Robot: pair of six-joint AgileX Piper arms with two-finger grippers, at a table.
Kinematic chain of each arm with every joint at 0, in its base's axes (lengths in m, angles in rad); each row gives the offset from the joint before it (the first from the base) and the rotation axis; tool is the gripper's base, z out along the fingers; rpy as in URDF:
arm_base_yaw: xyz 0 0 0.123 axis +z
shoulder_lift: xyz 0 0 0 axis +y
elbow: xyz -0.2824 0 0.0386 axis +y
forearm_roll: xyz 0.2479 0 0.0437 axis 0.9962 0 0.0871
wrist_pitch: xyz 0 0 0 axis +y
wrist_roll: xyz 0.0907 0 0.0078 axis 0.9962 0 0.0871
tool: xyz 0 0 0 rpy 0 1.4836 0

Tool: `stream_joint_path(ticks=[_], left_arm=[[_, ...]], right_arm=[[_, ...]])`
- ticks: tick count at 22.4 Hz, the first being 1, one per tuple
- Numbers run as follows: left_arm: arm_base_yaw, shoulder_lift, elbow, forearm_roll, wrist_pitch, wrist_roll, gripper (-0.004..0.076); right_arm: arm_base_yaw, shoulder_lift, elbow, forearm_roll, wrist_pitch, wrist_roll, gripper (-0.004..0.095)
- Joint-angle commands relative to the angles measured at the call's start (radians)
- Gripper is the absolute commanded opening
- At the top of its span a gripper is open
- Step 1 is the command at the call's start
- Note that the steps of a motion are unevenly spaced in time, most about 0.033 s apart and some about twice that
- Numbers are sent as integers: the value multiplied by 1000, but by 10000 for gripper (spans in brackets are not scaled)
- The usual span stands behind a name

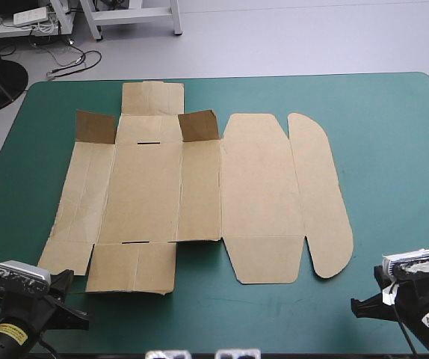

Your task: Fold the box

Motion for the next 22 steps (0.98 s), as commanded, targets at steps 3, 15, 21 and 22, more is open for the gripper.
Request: stream_joint_path(ticks=[3, 15, 21, 22], left_arm=[[-2, 13, -22, -2, -71, -9, -10], [-2, 157, -245, 9, 5, -9, -10], [-2, 453, -552, 1, 66, -13, -10], [-2, 486, -573, 1, 66, -15, -9]], right_arm=[[0, 13, -26, 17, -51, -6, -20], [0, 13, -26, 17, -51, -6, -20], [0, 13, -26, 17, -51, -6, -20], [0, 13, -26, 17, -51, -6, -20]])
